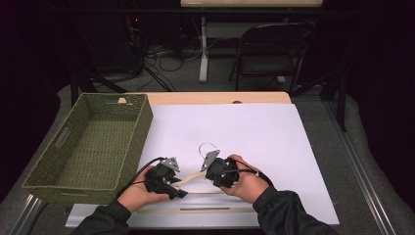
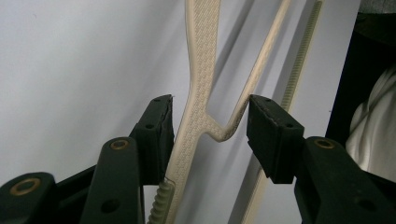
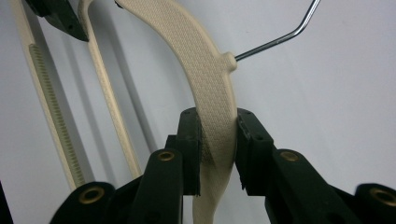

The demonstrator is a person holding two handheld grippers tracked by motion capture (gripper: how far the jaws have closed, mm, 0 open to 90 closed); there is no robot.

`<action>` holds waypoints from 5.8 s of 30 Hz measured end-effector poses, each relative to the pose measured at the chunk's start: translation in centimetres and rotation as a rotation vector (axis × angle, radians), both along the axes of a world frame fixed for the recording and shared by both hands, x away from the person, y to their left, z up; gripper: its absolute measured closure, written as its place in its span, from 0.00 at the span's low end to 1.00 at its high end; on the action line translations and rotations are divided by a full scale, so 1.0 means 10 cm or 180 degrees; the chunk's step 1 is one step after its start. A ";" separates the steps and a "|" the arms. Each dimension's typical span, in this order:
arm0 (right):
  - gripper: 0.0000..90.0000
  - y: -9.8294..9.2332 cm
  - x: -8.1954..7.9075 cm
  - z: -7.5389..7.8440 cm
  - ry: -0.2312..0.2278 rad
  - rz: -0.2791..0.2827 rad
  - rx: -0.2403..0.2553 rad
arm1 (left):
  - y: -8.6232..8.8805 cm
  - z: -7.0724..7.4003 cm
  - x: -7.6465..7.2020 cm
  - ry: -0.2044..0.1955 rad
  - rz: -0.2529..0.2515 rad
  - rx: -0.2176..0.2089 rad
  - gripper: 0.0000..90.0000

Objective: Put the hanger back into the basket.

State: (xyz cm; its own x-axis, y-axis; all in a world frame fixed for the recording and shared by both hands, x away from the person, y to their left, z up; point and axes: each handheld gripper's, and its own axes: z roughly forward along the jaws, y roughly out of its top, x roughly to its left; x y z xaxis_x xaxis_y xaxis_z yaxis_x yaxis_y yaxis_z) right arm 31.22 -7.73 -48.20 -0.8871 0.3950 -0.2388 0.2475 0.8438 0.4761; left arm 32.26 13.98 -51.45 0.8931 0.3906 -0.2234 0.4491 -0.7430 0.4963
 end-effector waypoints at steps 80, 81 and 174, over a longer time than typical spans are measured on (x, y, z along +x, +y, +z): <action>0.50 -1.18 -0.25 0.37 -0.0484 -0.0768 0.0674 | 0.75 0.95 -0.52 -0.0517 0.0630 -0.0695 0.97; 0.50 -1.22 -0.25 0.36 -0.0481 -0.0797 0.0641 | 0.78 0.98 -0.52 -0.0556 0.0637 -0.0688 0.97; 0.45 -1.87 -0.16 -0.47 -0.0218 -0.1649 0.1199 | 3.00 0.42 0.59 -0.0347 0.1611 0.0020 0.96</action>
State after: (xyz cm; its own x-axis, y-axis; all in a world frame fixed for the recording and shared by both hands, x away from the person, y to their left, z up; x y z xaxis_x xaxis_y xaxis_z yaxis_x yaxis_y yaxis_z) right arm 29.61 -26.45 -52.89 -0.5465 0.8360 -0.0494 0.5368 0.3949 0.7456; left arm 38.13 44.03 -47.24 0.6099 0.7807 -0.1357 0.6989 -0.4493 0.5564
